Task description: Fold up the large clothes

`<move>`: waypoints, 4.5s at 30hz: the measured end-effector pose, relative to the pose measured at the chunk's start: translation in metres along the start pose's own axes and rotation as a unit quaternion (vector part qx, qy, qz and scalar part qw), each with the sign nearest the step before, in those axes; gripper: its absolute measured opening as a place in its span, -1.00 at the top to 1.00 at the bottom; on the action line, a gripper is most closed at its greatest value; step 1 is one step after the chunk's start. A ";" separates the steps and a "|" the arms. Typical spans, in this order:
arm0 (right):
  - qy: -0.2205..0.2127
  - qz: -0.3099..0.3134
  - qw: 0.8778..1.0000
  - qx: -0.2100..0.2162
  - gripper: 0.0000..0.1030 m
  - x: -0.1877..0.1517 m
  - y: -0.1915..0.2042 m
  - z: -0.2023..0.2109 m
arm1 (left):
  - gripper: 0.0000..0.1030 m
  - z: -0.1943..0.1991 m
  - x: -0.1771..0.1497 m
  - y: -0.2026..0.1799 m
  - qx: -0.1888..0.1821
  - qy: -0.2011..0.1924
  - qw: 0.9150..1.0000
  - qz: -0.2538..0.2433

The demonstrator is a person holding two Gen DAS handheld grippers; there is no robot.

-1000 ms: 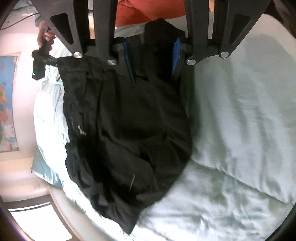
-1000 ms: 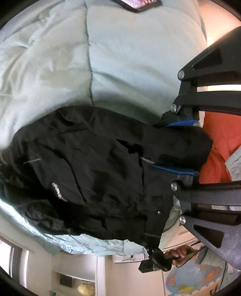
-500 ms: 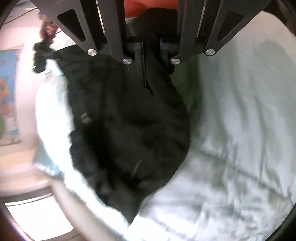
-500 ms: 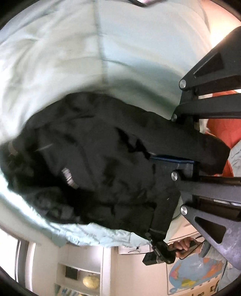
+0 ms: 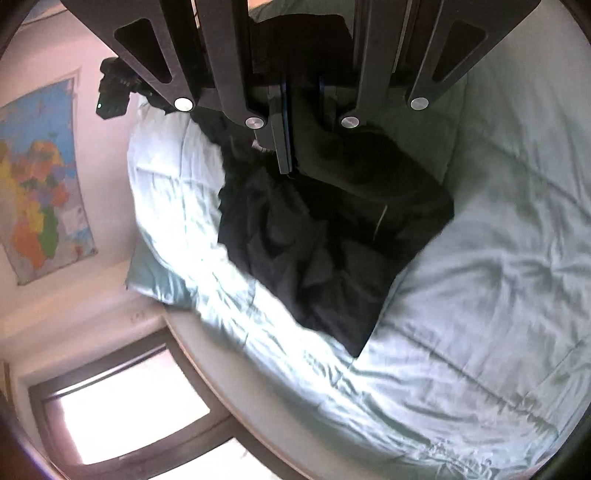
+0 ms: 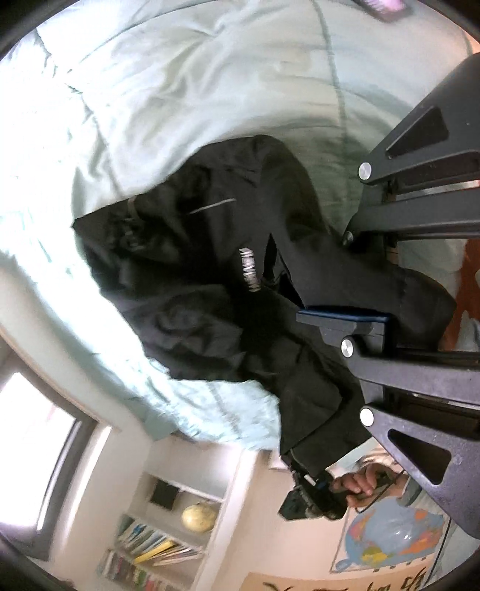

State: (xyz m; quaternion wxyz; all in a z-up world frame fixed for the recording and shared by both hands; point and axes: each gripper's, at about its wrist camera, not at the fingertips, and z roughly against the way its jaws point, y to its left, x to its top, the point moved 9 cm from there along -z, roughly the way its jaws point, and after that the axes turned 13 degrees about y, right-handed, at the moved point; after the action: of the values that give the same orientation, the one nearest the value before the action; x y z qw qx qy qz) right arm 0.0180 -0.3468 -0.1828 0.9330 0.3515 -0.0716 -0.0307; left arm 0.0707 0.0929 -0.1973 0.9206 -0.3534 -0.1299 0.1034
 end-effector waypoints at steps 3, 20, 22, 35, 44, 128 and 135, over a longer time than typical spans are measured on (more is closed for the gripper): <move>-0.027 0.005 1.000 0.004 0.62 0.029 0.003 0.016 | 0.79 0.006 0.025 -0.003 -0.010 -0.025 1.000 0.006; -0.037 -0.119 0.992 -0.036 0.61 0.286 -0.045 -0.046 | 0.72 -0.099 0.230 0.036 0.074 -0.042 0.994 0.074; -0.012 -0.141 0.987 -0.069 0.59 0.304 -0.066 -0.082 | 0.72 -0.135 0.243 0.056 0.102 -0.017 0.990 0.091; 0.035 -0.150 0.983 -0.104 0.59 0.313 -0.097 -0.140 | 0.53 -0.193 0.247 0.085 0.093 0.063 0.990 0.086; -0.023 -0.108 0.990 -0.083 -0.51 0.295 -0.059 -0.052 | -0.27 -0.044 0.247 0.049 0.001 -0.073 0.995 0.060; 0.103 0.093 0.961 -0.241 -0.38 0.205 0.007 -0.230 | 0.15 -0.236 0.141 0.014 0.208 0.123 0.967 -0.084; 0.067 0.073 0.972 -0.214 -0.39 0.201 0.009 -0.176 | 0.15 -0.170 0.157 0.031 0.211 0.082 0.973 -0.054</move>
State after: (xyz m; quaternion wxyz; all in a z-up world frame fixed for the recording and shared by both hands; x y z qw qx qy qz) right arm 0.2445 -0.2468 -0.2850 0.9889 0.1385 -0.0259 0.0463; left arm 0.2691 0.0539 -0.3138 0.9861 -0.1512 -0.0479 0.0489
